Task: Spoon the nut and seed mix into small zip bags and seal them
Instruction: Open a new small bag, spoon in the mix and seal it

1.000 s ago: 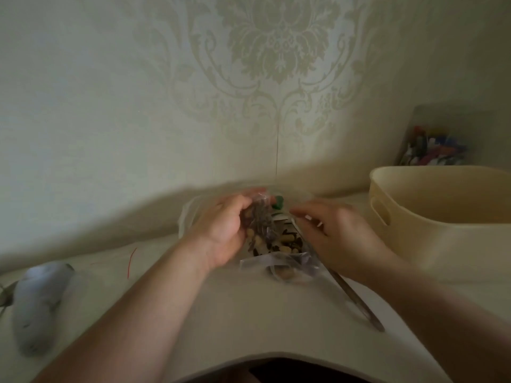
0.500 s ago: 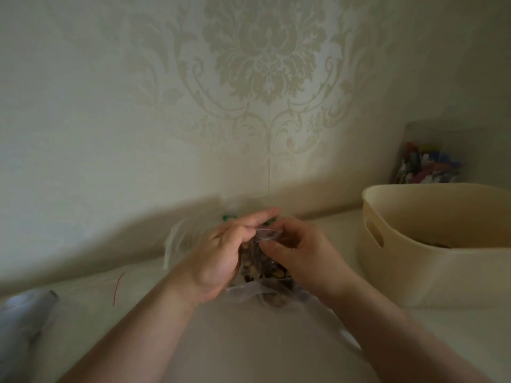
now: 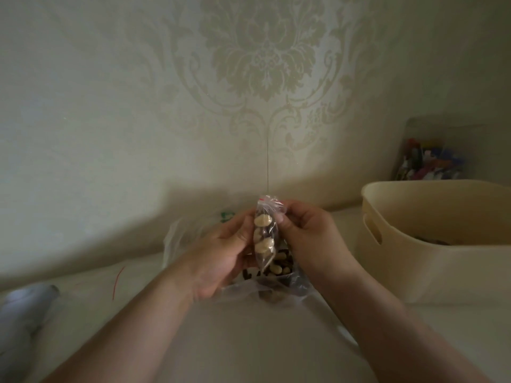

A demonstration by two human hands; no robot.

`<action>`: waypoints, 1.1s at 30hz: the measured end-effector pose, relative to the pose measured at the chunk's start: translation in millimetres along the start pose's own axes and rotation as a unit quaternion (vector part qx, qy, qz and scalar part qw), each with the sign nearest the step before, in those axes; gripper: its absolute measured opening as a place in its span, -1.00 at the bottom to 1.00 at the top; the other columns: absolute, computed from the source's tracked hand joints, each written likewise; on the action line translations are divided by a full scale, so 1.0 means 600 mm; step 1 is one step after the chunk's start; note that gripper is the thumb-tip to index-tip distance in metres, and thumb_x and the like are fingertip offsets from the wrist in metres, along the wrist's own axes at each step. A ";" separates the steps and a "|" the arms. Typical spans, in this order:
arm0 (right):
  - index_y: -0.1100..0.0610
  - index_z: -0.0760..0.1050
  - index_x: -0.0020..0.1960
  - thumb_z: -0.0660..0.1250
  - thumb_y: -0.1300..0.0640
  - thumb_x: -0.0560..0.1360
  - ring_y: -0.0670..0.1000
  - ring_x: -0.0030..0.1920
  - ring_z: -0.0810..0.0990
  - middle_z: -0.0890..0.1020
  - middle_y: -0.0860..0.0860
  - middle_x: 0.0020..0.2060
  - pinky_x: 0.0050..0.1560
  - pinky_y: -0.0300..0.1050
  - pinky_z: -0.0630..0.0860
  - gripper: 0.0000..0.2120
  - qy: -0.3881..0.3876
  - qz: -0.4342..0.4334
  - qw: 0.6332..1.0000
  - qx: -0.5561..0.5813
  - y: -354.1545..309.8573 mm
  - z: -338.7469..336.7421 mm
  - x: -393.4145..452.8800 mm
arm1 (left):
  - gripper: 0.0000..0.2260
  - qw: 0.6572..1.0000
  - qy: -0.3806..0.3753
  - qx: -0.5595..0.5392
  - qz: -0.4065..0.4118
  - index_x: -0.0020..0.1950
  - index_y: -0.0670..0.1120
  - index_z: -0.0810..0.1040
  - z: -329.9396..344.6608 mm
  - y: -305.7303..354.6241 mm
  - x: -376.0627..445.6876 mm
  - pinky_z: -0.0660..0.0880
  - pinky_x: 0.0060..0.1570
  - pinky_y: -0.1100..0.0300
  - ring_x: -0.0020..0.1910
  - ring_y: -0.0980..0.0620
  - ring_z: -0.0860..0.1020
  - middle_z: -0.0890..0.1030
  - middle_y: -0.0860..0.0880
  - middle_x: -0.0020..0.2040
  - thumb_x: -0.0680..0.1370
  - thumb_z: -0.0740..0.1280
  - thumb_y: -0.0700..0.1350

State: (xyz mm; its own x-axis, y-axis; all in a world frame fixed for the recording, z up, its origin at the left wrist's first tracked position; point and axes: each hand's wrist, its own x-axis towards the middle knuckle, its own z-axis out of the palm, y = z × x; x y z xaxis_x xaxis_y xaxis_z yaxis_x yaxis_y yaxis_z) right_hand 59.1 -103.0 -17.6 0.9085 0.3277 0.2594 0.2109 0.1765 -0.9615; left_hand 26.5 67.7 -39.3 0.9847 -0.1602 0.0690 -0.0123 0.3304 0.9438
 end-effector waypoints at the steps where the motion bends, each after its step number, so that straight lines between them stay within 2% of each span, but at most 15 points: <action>1: 0.13 0.68 0.09 0.38 0.30 0.62 -0.09 -0.16 0.74 0.78 0.01 -0.13 -0.18 -0.25 0.62 -0.85 0.005 0.008 1.000 0.002 -0.001 0.003 0.000 | -0.62 0.999 -0.033 -0.005 -0.006 0.30 -0.07 0.65 -0.001 0.002 -0.003 0.54 0.19 -0.10 0.12 -0.15 0.58 0.57 -0.20 0.12 0.58 0.44 0.12; 3: -0.05 0.64 0.04 0.42 0.34 0.56 -0.01 -0.21 0.73 0.77 0.00 -0.11 -0.22 -0.14 0.64 -0.72 0.043 0.009 0.997 -0.060 0.006 0.003 0.002 | -0.70 0.997 -0.082 -0.001 -0.015 0.21 -0.07 0.67 -0.003 0.011 -0.008 0.61 0.00 0.05 -0.09 -0.04 0.61 0.57 -0.09 -0.09 0.54 0.51 0.02; 5: -0.13 0.61 -0.01 0.42 0.32 0.54 0.06 -0.20 0.72 0.74 -0.03 -0.11 -0.19 -0.04 0.66 -0.68 0.078 0.005 0.988 -0.137 0.015 -0.002 0.006 | -0.74 0.997 -0.061 0.034 -0.030 0.21 -0.08 0.68 -0.002 0.015 -0.010 0.61 -0.09 0.11 -0.17 -0.01 0.62 0.60 -0.08 -0.15 0.53 0.49 -0.08; 8: -0.07 0.66 -0.01 0.39 0.15 0.62 -0.01 -0.23 0.68 0.73 -0.10 -0.20 -0.11 0.01 0.69 -0.87 0.105 0.009 0.987 -0.124 0.020 -0.009 0.010 | -0.84 0.998 0.010 0.054 -0.034 0.09 -0.10 0.74 -0.003 0.018 -0.006 0.60 -0.17 0.15 -0.28 0.02 0.57 0.64 -0.07 -0.20 0.53 0.46 -0.13; 10: 0.02 0.67 0.03 0.34 0.08 0.67 -0.02 -0.27 0.63 0.72 -0.07 -0.20 -0.08 0.10 0.67 -0.87 0.091 0.015 0.992 -0.082 0.017 -0.014 0.009 | -0.87 0.996 0.057 0.064 -0.029 -0.03 -0.10 0.75 -0.006 0.019 -0.003 0.54 -0.19 0.15 -0.34 0.03 0.51 0.64 -0.07 -0.25 0.48 0.47 -0.09; 12: 0.05 0.67 0.05 0.35 0.06 0.67 -0.03 -0.25 0.63 0.74 -0.02 -0.17 -0.07 0.05 0.67 -0.86 0.062 0.022 0.995 -0.074 0.013 -0.017 0.007 | -0.85 0.994 0.098 0.051 -0.018 -0.08 -0.06 0.77 -0.009 0.019 0.000 0.55 -0.05 0.03 -0.24 -0.04 0.56 0.68 -0.10 -0.19 0.42 0.50 -0.04; 14: 0.02 0.69 0.08 0.40 0.06 0.63 -0.05 -0.18 0.68 0.76 -0.01 -0.13 -0.06 -0.02 0.67 -0.90 0.032 0.020 0.994 -0.107 0.016 -0.014 0.004 | -0.78 0.992 0.114 0.044 -0.014 0.00 -0.04 0.77 -0.011 0.017 0.001 0.57 0.13 -0.09 -0.07 -0.13 0.64 0.72 -0.14 -0.03 0.41 0.51 0.00; 17: 0.00 0.71 0.11 0.46 0.11 0.59 -0.05 -0.08 0.76 0.77 -0.04 -0.13 0.00 -0.05 0.70 -0.89 -0.002 0.016 0.991 -0.136 0.021 -0.004 0.002 | -0.78 0.992 0.125 0.027 -0.010 0.07 -0.07 0.74 -0.004 0.016 0.001 0.64 0.00 0.02 -0.09 -0.09 0.69 0.73 -0.17 0.00 0.44 0.48 -0.08; 19: 0.03 0.71 0.08 0.44 0.13 0.60 0.01 -0.10 0.77 0.77 -0.01 -0.15 -0.02 -0.03 0.71 -0.90 -0.006 0.014 0.992 -0.122 0.021 -0.001 0.000 | -0.73 0.991 0.127 0.027 -0.010 0.13 -0.11 0.71 0.000 0.012 0.000 0.64 0.06 -0.05 -0.02 -0.16 0.69 0.72 -0.25 0.06 0.44 0.48 -0.13; 21: 0.04 0.71 0.00 0.44 0.12 0.61 0.00 -0.18 0.75 0.76 0.00 -0.22 -0.14 -0.08 0.71 -0.93 0.010 0.009 0.994 -0.107 0.018 0.000 -0.001 | -0.76 0.993 0.113 0.031 -0.015 0.10 -0.11 0.73 0.005 0.010 -0.002 0.64 0.11 -0.08 0.01 -0.18 0.70 0.72 -0.27 0.09 0.44 0.48 -0.14; 24: 0.03 0.67 -0.14 0.49 0.11 0.57 -0.06 -0.31 0.70 0.73 -0.01 -0.32 -0.31 -0.18 0.63 -0.89 0.067 -0.001 0.990 -0.123 0.019 -0.006 0.002 | -0.85 0.994 0.108 0.027 0.002 -0.02 -0.09 0.74 0.014 0.009 -0.001 0.62 0.11 -0.16 -0.04 -0.20 0.69 0.71 -0.27 0.02 0.44 0.48 -0.11; 25: 0.03 0.67 -0.14 0.51 0.09 0.55 -0.05 -0.32 0.70 0.73 0.00 -0.32 -0.31 -0.17 0.63 -0.89 0.081 -0.001 0.988 -0.128 0.019 -0.008 0.004 | -0.89 0.993 0.115 0.028 0.015 -0.07 -0.08 0.74 0.015 0.010 0.000 0.61 0.07 -0.14 -0.08 -0.18 0.68 0.71 -0.26 -0.01 0.44 0.47 -0.10; 27: 0.04 0.67 -0.13 0.53 0.07 0.54 -0.06 -0.33 0.69 0.73 0.00 -0.32 -0.30 -0.18 0.62 -0.90 0.097 0.003 0.986 -0.134 0.022 -0.014 0.005 | -0.89 0.990 0.136 0.028 0.037 -0.10 -0.11 0.71 0.017 0.009 0.003 0.64 -0.10 0.03 -0.15 -0.08 0.70 0.74 -0.20 -0.05 0.45 0.45 -0.09; 30: 0.05 0.67 -0.13 0.53 0.05 0.54 -0.14 -0.37 0.67 0.72 -0.05 -0.34 -0.33 -0.25 0.57 -0.89 0.093 0.014 0.985 -0.147 0.024 -0.016 0.005 | -0.76 0.984 0.164 0.031 0.056 0.03 -0.26 0.66 0.018 0.002 0.006 0.64 -0.22 0.14 -0.14 -0.07 0.71 0.73 -0.25 -0.02 0.48 0.44 -0.11; 33: 0.04 0.69 -0.08 0.54 0.09 0.53 -0.02 -0.23 0.75 0.76 0.01 -0.25 -0.14 -0.04 0.71 -0.94 0.085 0.035 0.987 -0.135 0.029 -0.016 0.010 | -0.84 0.976 0.203 0.029 0.066 0.02 -0.26 0.66 0.013 -0.004 0.010 0.66 -0.16 0.04 -0.16 -0.12 0.67 0.71 -0.24 -0.09 0.59 0.38 -0.17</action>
State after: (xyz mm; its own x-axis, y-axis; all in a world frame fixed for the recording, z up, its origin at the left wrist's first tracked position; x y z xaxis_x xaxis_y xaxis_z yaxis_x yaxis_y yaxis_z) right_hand 71.9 -106.8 -33.8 0.9667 0.1658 0.1952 0.2136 -0.1014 -0.9716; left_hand 31.0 58.5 -38.8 0.9614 0.2664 0.0682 -0.1418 0.2678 0.9530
